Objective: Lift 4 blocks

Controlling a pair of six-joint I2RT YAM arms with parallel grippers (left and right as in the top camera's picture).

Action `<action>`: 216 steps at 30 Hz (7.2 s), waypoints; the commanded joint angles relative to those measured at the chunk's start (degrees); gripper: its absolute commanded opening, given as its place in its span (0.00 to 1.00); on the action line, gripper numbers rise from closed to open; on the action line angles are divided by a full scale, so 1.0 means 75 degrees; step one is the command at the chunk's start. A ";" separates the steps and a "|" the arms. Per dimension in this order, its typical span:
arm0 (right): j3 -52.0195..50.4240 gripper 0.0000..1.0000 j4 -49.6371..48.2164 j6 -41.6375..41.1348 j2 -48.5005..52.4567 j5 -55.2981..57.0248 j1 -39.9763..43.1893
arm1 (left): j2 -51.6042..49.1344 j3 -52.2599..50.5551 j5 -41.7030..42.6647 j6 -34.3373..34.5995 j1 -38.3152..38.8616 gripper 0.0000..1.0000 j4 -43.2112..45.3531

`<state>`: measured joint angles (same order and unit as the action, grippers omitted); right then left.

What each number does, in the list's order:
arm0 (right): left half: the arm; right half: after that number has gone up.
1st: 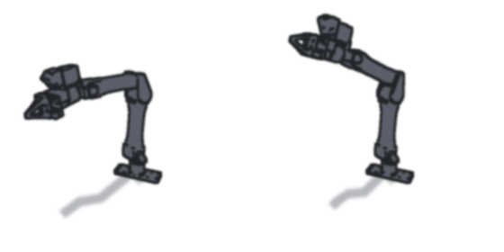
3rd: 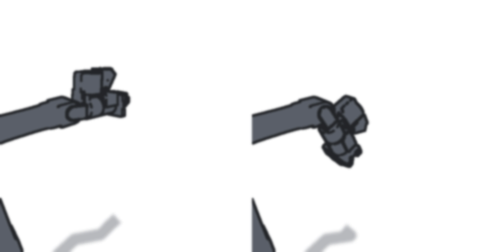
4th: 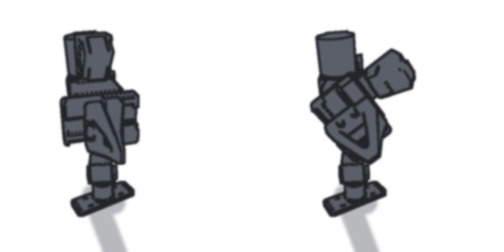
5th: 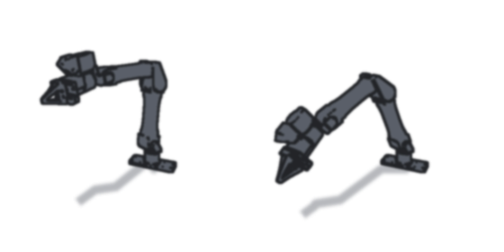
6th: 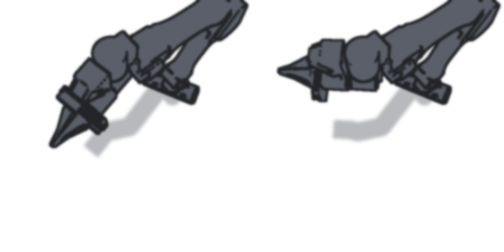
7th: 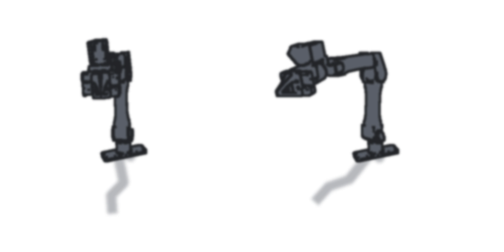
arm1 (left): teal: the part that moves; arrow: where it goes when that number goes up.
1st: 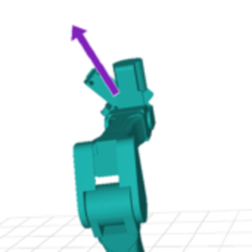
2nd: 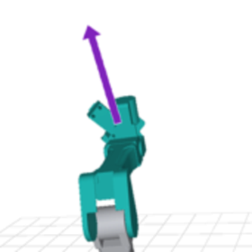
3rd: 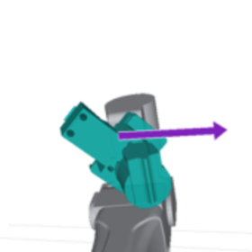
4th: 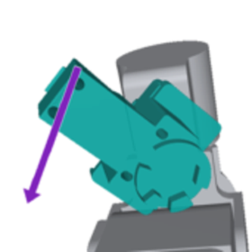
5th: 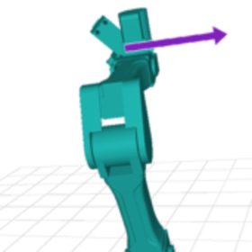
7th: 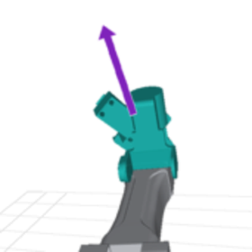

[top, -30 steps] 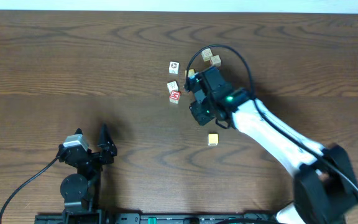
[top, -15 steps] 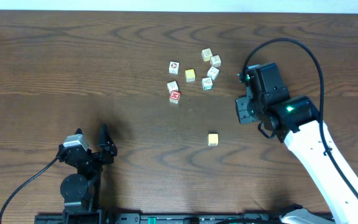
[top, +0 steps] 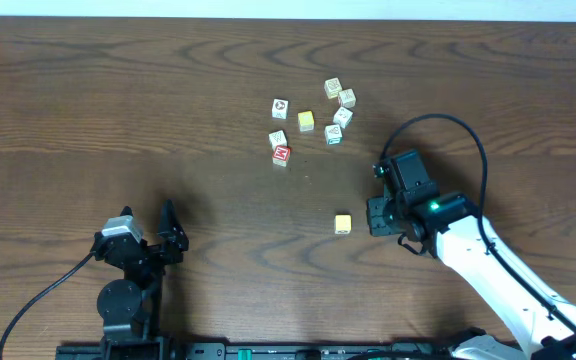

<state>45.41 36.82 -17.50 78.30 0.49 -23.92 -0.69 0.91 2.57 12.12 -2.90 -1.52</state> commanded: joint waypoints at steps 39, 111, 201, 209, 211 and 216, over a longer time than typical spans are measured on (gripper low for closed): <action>-0.0510 0.14 -0.1402 -0.1180 0.1332 -0.0163 -0.0775 | 0.0009 -0.0090 -0.0230 -0.0061 0.0009 0.75 -0.0338; -0.0510 0.01 -0.1804 -0.1189 0.1332 0.1157 -0.0437 | 0.0009 -0.0090 -0.0230 -0.0061 0.0009 0.75 -0.0338; -0.0513 0.01 -0.1597 -0.0871 0.1332 -0.0420 -0.0300 | 0.0009 -0.0090 -0.0230 -0.0061 0.0009 0.75 -0.0341; -0.0513 0.01 -0.1684 -0.0799 0.1332 -0.0513 -0.0440 | 0.0009 -0.0090 -0.0230 -0.0061 0.0009 0.75 -0.0338; -0.0513 0.01 -0.1684 -0.0799 0.1332 -0.0513 -0.0440 | 0.0009 -0.0090 -0.0230 -0.0061 0.0009 0.75 -0.0338; -0.0513 0.01 -0.1676 -0.0833 0.1332 -0.0635 -0.0440 | 0.0009 -0.0090 -0.0230 -0.0061 0.0009 0.75 -0.0338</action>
<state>41.80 24.36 -24.43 87.77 -3.25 -26.76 -0.69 0.93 2.57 12.14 -2.90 -1.52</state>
